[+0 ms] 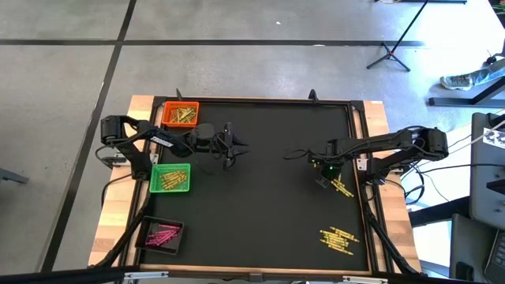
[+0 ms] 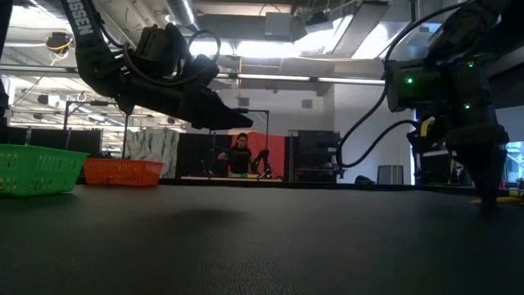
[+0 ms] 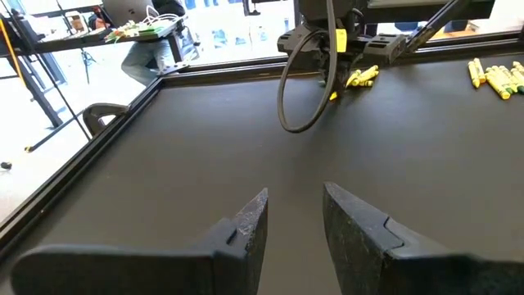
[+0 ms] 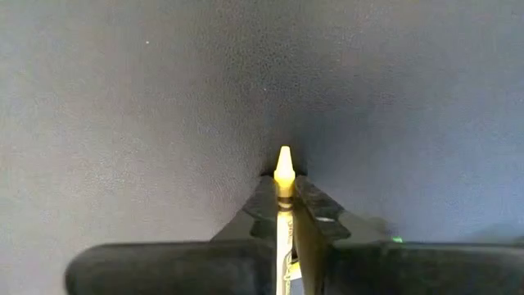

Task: Sort crayons
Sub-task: Put the yellow crayon into the green bin

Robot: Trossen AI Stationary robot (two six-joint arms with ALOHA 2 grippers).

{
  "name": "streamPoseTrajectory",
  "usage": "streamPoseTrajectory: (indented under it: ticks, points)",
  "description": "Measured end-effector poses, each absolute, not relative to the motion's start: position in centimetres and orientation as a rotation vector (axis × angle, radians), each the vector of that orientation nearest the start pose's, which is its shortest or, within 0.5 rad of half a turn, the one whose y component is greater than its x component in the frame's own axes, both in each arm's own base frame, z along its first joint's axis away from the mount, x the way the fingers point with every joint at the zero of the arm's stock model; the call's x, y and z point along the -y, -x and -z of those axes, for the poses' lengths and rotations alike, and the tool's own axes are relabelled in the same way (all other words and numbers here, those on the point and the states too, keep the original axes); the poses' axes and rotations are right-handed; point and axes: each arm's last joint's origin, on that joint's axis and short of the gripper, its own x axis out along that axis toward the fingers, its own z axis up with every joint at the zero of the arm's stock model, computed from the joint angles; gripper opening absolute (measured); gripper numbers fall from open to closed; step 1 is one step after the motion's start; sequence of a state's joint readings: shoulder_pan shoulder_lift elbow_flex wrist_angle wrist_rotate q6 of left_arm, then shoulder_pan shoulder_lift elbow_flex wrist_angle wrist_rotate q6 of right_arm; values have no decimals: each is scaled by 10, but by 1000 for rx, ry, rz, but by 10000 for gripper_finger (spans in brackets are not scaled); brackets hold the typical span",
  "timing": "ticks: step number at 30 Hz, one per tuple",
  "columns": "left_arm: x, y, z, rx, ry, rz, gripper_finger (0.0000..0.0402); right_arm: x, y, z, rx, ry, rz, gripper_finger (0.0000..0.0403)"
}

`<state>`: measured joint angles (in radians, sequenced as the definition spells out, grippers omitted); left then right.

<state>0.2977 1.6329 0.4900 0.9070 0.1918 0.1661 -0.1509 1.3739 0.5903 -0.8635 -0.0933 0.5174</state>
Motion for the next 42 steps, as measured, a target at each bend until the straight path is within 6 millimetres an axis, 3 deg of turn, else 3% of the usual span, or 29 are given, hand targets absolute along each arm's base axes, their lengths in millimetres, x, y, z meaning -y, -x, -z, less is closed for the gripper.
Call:
streamPoseTrajectory:
  ticks: [6,12,19,24,33,42]
  points:
    - [-79,-275,-146,-237,-107,-86,102,25,-178,-142,-1627,-563,459,21]
    - [-79,-275,-147,-236,-107,-86,102,28,-194,-176,-1588,-495,446,20]
    - [-79,-276,-149,-212,-105,-91,102,34,-215,-201,-1310,-348,384,10]
    - [-81,-276,-151,-193,-59,-117,114,36,-226,-192,-1105,-257,323,15]
    - [-79,-277,-151,-189,-35,-164,180,38,-237,-168,-682,-145,253,16]
    - [-78,-277,-152,-180,-29,-182,183,38,-236,-172,-316,-57,217,16]
